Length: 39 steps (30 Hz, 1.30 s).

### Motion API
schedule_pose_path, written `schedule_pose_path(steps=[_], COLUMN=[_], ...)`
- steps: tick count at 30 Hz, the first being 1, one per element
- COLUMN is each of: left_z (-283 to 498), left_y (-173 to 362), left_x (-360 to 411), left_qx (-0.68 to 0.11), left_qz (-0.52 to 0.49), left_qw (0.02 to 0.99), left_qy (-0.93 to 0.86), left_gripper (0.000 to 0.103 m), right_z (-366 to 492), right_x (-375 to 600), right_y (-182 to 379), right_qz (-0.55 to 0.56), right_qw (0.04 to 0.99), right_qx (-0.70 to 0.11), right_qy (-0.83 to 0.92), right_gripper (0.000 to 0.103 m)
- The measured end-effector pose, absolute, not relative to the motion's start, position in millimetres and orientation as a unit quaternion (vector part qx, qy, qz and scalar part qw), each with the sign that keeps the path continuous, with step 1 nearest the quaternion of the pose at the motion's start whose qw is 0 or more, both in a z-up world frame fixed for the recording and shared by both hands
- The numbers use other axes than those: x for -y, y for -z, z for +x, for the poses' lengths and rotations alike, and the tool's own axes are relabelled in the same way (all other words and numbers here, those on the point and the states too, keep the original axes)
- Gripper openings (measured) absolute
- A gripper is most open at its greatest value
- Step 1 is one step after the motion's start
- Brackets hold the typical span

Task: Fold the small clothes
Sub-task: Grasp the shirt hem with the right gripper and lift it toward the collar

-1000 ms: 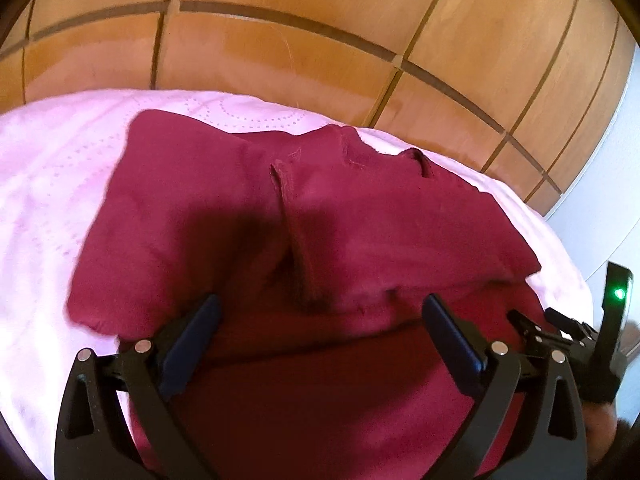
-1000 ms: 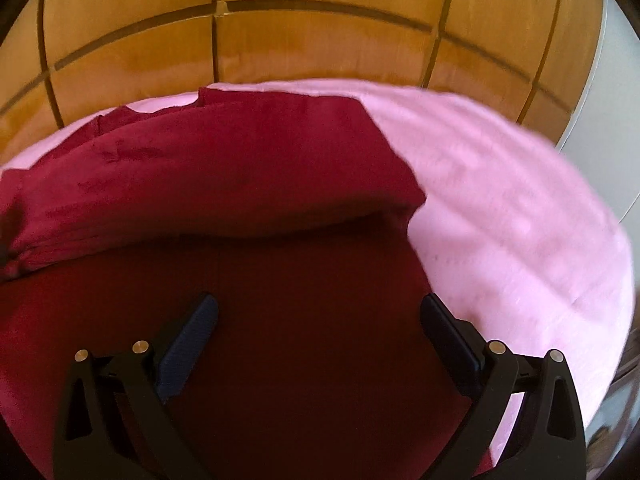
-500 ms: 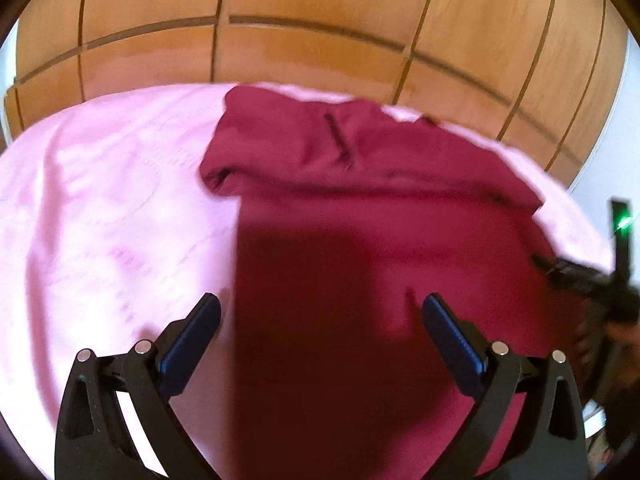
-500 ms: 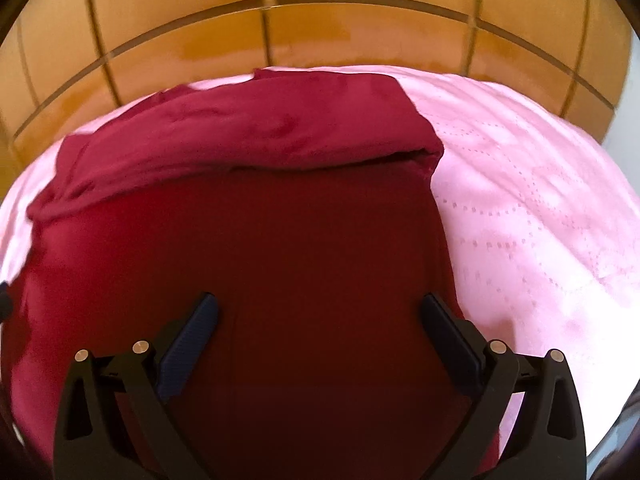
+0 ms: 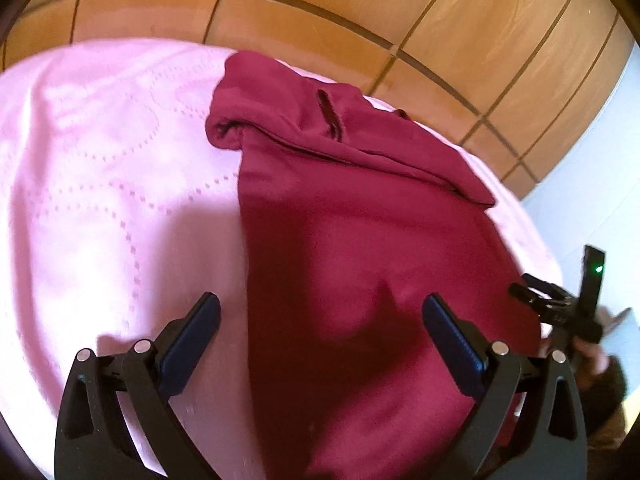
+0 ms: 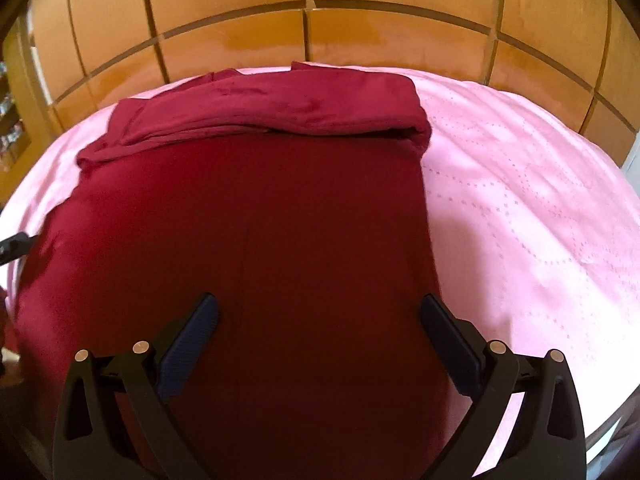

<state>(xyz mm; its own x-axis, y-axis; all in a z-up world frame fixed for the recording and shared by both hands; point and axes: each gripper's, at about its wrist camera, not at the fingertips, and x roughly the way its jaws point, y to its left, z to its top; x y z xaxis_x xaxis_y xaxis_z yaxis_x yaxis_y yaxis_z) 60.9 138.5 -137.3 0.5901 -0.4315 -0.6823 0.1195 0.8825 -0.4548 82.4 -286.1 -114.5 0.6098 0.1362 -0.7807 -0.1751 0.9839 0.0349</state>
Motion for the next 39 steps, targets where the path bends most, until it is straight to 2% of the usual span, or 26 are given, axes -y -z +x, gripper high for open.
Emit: schedule_pose_path(steps=[6,12,19,22,24,26,28,30,32,34,36,39], left_z=[42,30,22,23,22,21,22,24,24,25,24,22], left_y=[140,139,143,144,146,150,153,158,160,161,162,160], left_x=[-135,-131,-136,-136,-135,-136,-140,-143,-144,-141,-138,-133], left_qx=[-0.428,-0.436,-0.439,-0.442,-0.444,-0.448,-0.448,-0.454,-0.459,-0.463,-0.47,-0.48], left_qz=[-0.172,-0.184,-0.217,-0.229,-0.238,-0.243,-0.258,-0.273,-0.278,-0.278,-0.268,-0.235], left_qw=[0.866,0.849,0.829,0.817,0.808,0.803,0.798,0.79,0.784,0.778,0.774,0.772], left_qy=[0.191,0.235,0.269,0.292,0.306,0.309,0.31,0.309,0.312,0.32,0.329,0.344], left_gripper=[0.101,0.101,0.099,0.096,0.086,0.076,0.068,0.053,0.049,0.048,0.048,0.048], right_z=[64,39,22,17,13,11,9,7,6,4,4,3], right_x=[321,354,373,372,370,370,369,370,370,370,371,377], right_y=[128,130,131,130,131,132,134,136,138,142,145,149], right_qz=[0.025,0.142,0.21,0.198,0.197,0.2,0.208,0.225,0.238,0.243,0.257,0.282], right_qw=[0.883,0.885,0.877,0.879,0.876,0.872,0.869,0.864,0.859,0.854,0.847,0.838], right_qx=[-0.463,-0.43,-0.408,-0.409,-0.411,-0.415,-0.414,-0.41,-0.409,-0.411,-0.413,-0.414], right_qy=[-0.071,-0.11,-0.142,-0.142,-0.156,-0.166,-0.173,-0.186,-0.199,-0.207,-0.214,-0.217], right_gripper=[0.1,0.1,0.097,0.087,0.071,0.065,0.064,0.063,0.057,0.051,0.041,0.035])
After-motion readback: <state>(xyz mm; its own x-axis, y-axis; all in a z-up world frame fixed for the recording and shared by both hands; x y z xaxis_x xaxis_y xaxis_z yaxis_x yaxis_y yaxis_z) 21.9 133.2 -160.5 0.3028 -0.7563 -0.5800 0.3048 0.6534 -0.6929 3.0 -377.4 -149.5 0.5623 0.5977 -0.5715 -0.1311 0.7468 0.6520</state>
